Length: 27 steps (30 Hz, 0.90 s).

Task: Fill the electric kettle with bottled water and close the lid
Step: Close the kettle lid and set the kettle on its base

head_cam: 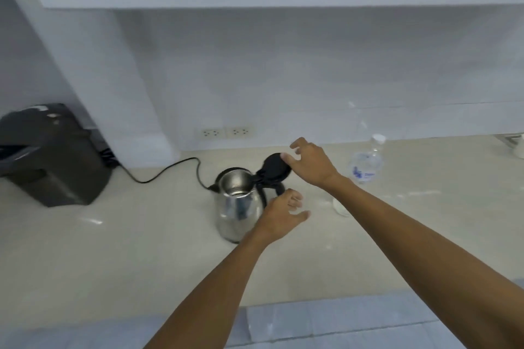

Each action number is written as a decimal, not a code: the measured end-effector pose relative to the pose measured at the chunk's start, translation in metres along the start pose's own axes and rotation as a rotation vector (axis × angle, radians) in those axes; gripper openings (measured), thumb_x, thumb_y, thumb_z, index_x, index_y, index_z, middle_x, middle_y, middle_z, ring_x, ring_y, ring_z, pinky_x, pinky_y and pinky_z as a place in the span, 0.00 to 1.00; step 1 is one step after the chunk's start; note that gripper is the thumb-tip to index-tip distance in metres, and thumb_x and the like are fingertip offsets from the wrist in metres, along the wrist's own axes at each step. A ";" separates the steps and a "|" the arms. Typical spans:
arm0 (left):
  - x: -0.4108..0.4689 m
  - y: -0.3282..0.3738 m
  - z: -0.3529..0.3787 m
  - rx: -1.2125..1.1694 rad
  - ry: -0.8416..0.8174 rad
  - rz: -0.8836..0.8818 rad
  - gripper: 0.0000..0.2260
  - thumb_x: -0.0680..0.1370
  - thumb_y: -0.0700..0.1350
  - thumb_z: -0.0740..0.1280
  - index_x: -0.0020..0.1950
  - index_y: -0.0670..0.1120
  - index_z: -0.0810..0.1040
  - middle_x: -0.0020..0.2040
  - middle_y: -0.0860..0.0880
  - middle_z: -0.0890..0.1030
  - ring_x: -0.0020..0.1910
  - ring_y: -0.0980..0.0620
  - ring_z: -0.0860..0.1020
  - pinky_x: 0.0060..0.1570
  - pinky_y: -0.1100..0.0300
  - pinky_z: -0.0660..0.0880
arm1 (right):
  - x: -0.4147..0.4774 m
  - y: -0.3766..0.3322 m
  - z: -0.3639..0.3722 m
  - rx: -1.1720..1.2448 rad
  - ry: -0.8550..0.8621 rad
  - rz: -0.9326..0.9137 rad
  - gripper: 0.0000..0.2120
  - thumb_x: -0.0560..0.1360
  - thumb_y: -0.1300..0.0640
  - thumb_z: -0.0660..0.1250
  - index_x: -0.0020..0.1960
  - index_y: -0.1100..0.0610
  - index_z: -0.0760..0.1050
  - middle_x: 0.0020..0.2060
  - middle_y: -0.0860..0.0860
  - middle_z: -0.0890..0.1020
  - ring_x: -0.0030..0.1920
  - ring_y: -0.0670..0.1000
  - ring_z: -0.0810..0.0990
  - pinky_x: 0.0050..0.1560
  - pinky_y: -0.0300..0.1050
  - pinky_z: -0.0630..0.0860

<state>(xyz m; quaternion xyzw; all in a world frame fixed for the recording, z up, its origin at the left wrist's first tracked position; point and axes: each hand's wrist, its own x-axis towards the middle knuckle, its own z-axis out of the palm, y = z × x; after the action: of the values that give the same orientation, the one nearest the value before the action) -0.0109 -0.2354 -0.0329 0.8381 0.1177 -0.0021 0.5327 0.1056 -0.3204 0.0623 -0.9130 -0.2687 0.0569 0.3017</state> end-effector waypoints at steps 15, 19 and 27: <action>-0.060 -0.061 -0.167 0.319 0.399 -0.225 0.33 0.74 0.58 0.77 0.75 0.51 0.71 0.67 0.52 0.76 0.63 0.47 0.79 0.60 0.49 0.78 | -0.019 -0.097 0.084 -0.355 0.060 -0.229 0.23 0.74 0.49 0.71 0.65 0.55 0.68 0.59 0.55 0.74 0.57 0.58 0.74 0.46 0.50 0.77; -0.047 -0.070 -0.174 0.271 0.337 -0.210 0.41 0.72 0.55 0.79 0.81 0.52 0.64 0.74 0.49 0.72 0.71 0.47 0.75 0.66 0.47 0.75 | -0.015 -0.095 0.112 -0.527 -0.025 -0.311 0.23 0.76 0.47 0.68 0.66 0.58 0.71 0.62 0.56 0.73 0.59 0.58 0.71 0.53 0.51 0.77; -0.025 -0.082 -0.171 0.137 0.220 -0.169 0.44 0.69 0.48 0.84 0.82 0.48 0.67 0.76 0.47 0.74 0.72 0.46 0.74 0.70 0.47 0.74 | -0.001 -0.078 0.118 -0.469 -0.008 -0.217 0.26 0.77 0.35 0.60 0.65 0.52 0.73 0.63 0.55 0.76 0.61 0.61 0.73 0.59 0.57 0.73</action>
<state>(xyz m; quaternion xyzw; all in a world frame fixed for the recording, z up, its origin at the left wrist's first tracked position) -0.0726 -0.0550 -0.0287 0.8548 0.2448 0.0371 0.4560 0.0379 -0.2072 0.0120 -0.9235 -0.3723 -0.0359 0.0851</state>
